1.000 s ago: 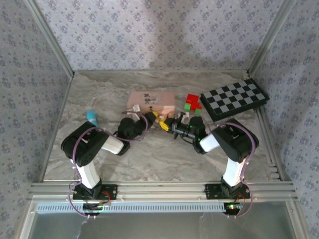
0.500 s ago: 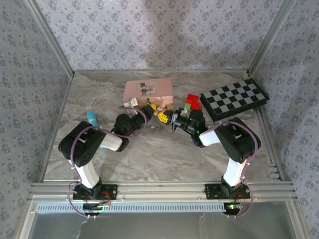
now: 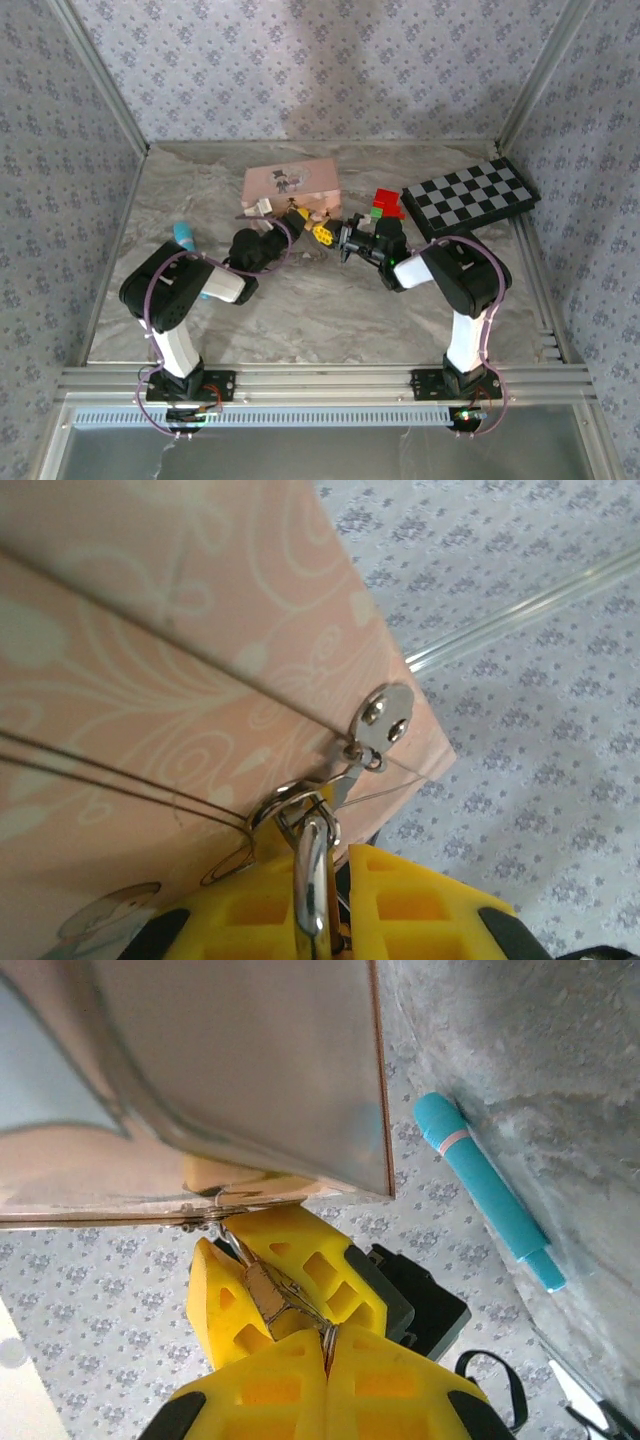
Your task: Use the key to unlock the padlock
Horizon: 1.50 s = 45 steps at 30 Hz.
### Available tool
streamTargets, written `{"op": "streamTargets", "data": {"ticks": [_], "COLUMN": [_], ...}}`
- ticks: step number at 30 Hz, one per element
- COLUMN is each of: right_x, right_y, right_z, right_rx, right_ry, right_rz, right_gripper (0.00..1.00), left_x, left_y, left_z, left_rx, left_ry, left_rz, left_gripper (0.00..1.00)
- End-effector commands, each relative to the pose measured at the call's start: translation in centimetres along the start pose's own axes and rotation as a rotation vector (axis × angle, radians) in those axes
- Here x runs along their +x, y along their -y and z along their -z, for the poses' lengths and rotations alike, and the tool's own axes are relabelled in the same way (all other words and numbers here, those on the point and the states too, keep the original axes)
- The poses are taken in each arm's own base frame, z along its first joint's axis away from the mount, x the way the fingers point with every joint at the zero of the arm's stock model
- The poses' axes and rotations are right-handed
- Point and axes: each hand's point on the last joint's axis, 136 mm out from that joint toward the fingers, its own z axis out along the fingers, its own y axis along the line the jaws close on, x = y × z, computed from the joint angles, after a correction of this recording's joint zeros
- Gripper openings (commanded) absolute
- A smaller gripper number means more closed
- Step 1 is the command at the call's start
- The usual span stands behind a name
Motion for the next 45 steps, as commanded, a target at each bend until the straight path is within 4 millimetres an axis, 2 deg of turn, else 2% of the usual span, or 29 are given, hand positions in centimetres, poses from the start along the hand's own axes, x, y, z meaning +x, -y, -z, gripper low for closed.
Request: {"op": "streamTargets", "data": {"ticks": [1, 6, 12, 19, 21, 24, 26, 29, 34, 37, 39, 42, 45], "right_x": [-1.2, -0.9, -0.9, -0.9, -1.0, -0.7, -0.6, -0.6, -1.1, -1.0, -0.6, -0.2, 0.6], "right_y": [-4.3, -1.9, 0.8, 1.4, 1.4, 1.7, 2.0, 2.5, 4.2, 5.6, 5.9, 5.7, 3.3], "right_z": [-0.2, -1.2, -1.8, -1.8, -1.8, -1.9, -2.0, -2.1, -1.5, -1.2, -1.4, -1.8, -2.3], "right_rx": [-0.155, -0.105, -0.055, -0.048, -0.047, -0.043, -0.038, -0.030, 0.007, 0.035, 0.039, 0.025, -0.033], "right_ry": [0.080, 0.067, 0.076, 0.099, 0.101, 0.099, 0.099, 0.100, 0.119, 0.123, 0.119, 0.116, 0.102], "right_rz": [0.212, 0.278, 0.306, 0.329, 0.325, 0.316, 0.310, 0.295, 0.264, 0.237, 0.216, 0.134, 0.070], "right_gripper": [0.00, 0.00, 0.00, 0.00, 0.00, 0.00, 0.00, 0.00, 0.00, 0.00, 0.00, 0.00, 0.00], "left_x": [2.7, 3.5, 4.4, 5.0, 5.1, 5.2, 5.3, 5.2, 5.4, 5.6, 5.7, 6.0, 6.1], "left_y": [0.1, -2.2, -3.9, -5.2, -5.3, -5.6, -5.8, -6.2, -7.1, -7.9, -8.2, -8.0, -7.2], "left_z": [0.1, -0.2, -0.5, -0.6, -0.5, -0.5, -0.5, -0.5, 0.4, 1.2, 1.3, 1.0, 0.7], "left_rx": [0.029, -0.032, -0.077, -0.108, -0.112, -0.122, -0.128, -0.141, -0.176, -0.204, -0.212, -0.204, -0.183], "left_ry": [-0.080, -0.076, -0.076, -0.080, -0.078, -0.072, -0.070, -0.059, -0.053, -0.049, -0.052, -0.061, -0.069], "left_rz": [0.019, 0.055, 0.069, 0.113, 0.119, 0.134, 0.140, 0.154, 0.176, 0.175, 0.175, 0.174, 0.158], "left_gripper": [0.00, 0.00, 0.00, 0.31, 0.36, 0.37, 0.35, 0.25, 0.27, 0.00, 0.00, 0.00, 0.00]}}
